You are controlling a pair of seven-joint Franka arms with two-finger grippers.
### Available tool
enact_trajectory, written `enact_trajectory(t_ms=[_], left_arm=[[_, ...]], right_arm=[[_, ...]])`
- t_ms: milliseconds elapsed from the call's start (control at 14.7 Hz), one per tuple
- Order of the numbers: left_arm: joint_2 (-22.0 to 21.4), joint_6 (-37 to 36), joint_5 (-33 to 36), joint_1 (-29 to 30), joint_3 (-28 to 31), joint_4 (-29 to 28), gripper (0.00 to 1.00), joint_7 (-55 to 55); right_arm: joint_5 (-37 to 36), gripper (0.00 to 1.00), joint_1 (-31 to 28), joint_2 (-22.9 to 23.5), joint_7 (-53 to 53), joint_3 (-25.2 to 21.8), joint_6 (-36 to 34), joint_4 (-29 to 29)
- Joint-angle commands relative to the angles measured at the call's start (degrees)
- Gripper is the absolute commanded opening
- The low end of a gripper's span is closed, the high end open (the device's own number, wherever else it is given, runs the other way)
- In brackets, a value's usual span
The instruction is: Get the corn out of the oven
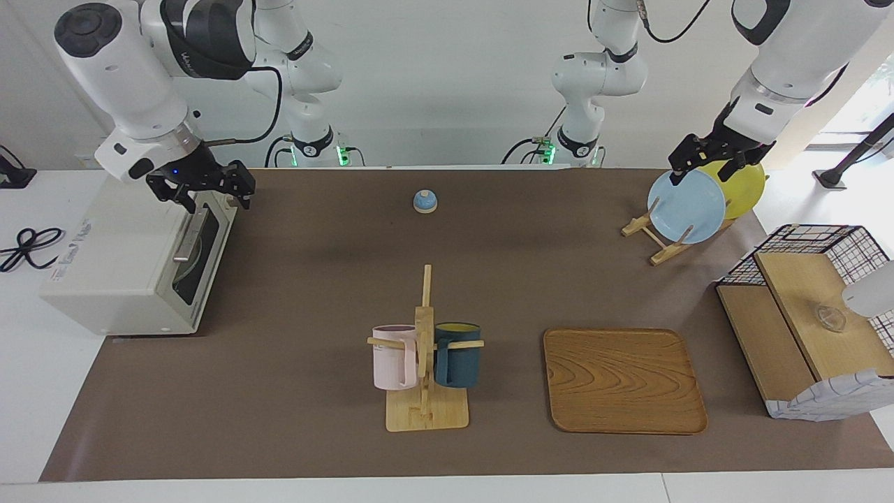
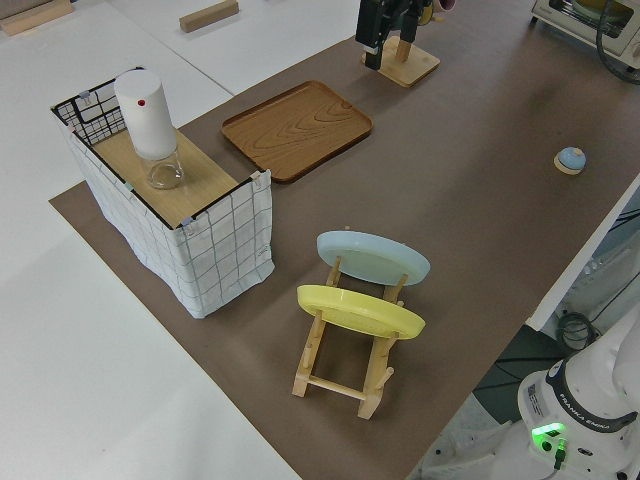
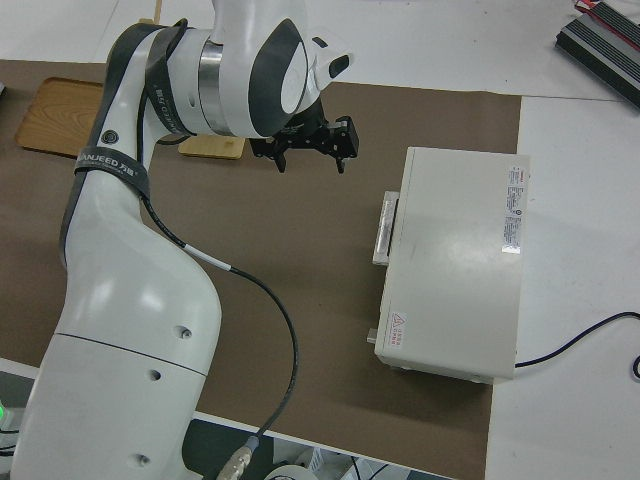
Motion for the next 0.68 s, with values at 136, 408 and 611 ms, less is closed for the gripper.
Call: enact_trajectory(t_ms=[136, 408, 611], left_arm=[[-1.63, -0.14, 0.36, 0.58, -0.39, -1.70, 1.00, 0.22], [-1.63, -0.14, 0.36, 0.58, -0.39, -1.70, 1.00, 0.22], [-1.63, -0.14, 0.36, 0.58, -0.39, -1.70, 1.00, 0.22]], right_arm=[[1.07, 1.00, -1.58, 0.24, 0.91, 1.18, -0.78, 1.18], [0.81, 1.00, -2.02, -0.46, 0.12, 1.27, -0.69, 0.66], [0.63, 0.00, -2.54, -1.25, -5.12, 1.10, 1.67, -2.14]])
